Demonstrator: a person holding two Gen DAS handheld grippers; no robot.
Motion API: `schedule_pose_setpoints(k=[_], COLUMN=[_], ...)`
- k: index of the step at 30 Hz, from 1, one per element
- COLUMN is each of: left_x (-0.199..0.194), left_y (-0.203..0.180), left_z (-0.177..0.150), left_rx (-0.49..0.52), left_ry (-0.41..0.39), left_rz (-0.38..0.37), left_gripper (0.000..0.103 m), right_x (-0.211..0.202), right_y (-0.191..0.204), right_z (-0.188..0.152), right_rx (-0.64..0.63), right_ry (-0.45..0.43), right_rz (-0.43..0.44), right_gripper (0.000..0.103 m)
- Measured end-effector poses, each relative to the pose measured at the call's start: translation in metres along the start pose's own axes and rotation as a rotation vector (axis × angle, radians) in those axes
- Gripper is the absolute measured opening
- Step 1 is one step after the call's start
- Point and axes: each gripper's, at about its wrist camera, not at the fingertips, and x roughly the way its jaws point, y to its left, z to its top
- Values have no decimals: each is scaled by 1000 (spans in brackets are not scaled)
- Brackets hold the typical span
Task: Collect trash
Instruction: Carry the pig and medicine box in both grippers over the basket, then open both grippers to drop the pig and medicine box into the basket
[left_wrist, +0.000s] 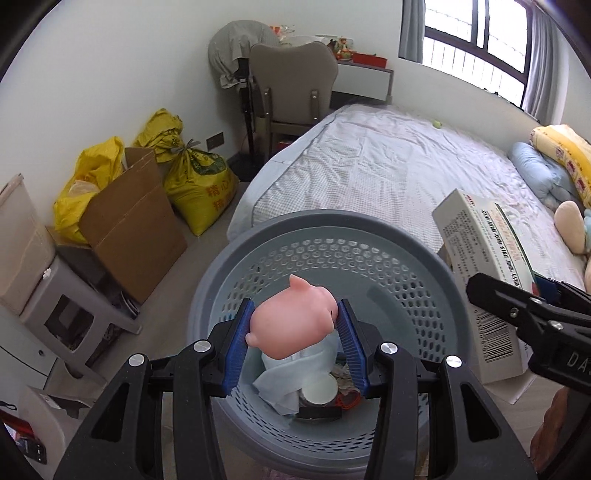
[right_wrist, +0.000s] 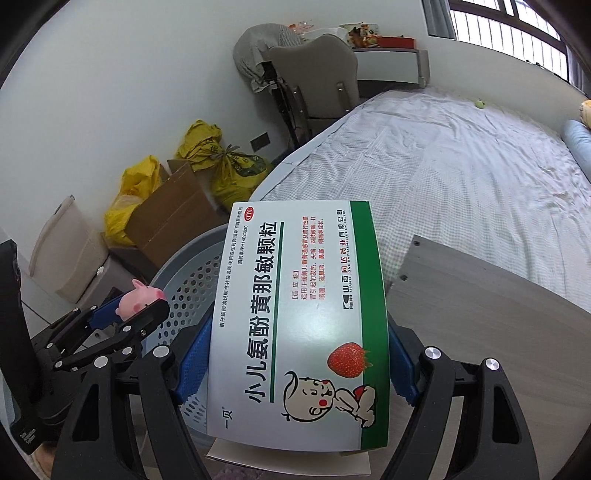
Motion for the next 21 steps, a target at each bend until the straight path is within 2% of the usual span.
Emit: schedule_pose_setpoints(k=[6, 12, 13, 14, 15, 21], left_x=[7, 10, 10, 10, 9, 7], left_y=[9, 9, 9, 10, 11, 18], left_z=[2, 5, 6, 6, 6, 8], left_rx=[-13, -14, -15, -17, -20, -33], left_ry=[6, 14, 14, 14, 10, 8], left_rz=[17, 27, 32, 38, 48, 60], left_gripper=[45, 47, 54, 66, 69, 71], right_x=[22, 28, 28, 28, 28, 24], right_y=[13, 13, 12, 10, 7, -1], right_z=[1, 3, 4, 5, 5, 5], right_rx=[-43, -46, -43, -38, -30, -2], right_ry=[22, 18, 18, 18, 21, 6], right_rz=[21, 17, 16, 13, 9, -5], right_gripper=[77, 77, 79, 79, 79, 80])
